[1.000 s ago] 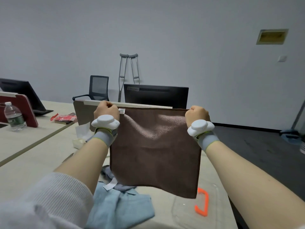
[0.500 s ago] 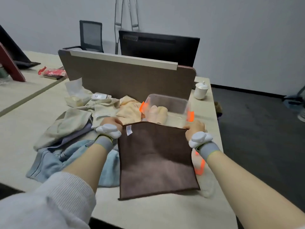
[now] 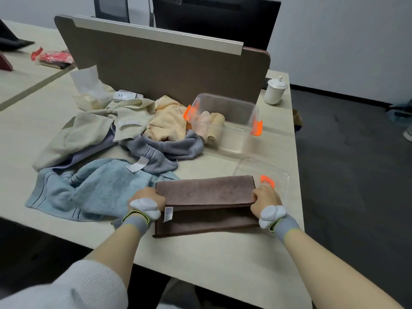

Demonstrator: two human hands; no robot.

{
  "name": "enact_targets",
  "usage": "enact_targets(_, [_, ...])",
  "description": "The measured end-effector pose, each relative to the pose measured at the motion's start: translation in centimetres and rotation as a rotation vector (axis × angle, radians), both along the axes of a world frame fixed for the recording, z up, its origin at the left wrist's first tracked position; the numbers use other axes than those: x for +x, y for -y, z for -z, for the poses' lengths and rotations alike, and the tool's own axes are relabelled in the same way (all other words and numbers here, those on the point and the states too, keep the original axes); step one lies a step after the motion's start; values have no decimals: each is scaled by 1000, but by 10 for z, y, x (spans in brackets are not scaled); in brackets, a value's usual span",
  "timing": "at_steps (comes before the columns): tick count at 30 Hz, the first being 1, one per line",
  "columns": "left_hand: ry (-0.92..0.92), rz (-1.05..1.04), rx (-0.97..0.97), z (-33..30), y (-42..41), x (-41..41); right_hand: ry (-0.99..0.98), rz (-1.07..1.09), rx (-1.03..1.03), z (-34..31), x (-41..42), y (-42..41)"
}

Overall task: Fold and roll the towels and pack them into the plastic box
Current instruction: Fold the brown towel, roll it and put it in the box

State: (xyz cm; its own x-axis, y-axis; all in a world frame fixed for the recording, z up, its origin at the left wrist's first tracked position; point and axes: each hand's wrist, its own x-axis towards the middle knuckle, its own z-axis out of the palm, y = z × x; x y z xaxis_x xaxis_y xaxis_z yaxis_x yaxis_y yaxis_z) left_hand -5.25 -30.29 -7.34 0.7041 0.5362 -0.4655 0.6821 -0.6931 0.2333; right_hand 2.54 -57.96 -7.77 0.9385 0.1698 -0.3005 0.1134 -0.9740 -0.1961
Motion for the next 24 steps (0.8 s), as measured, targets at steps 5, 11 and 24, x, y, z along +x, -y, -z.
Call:
enact_targets(5, [-90,25,-19,16,13,-17,-74,-30,-107,10,-20,10])
enact_targets(11, [-128,117,20,32,19,-30,-194,72,-64,19,-29,13])
enact_targets(24, [237,244,220,43,10,27,-134,454,67,36,9,-30])
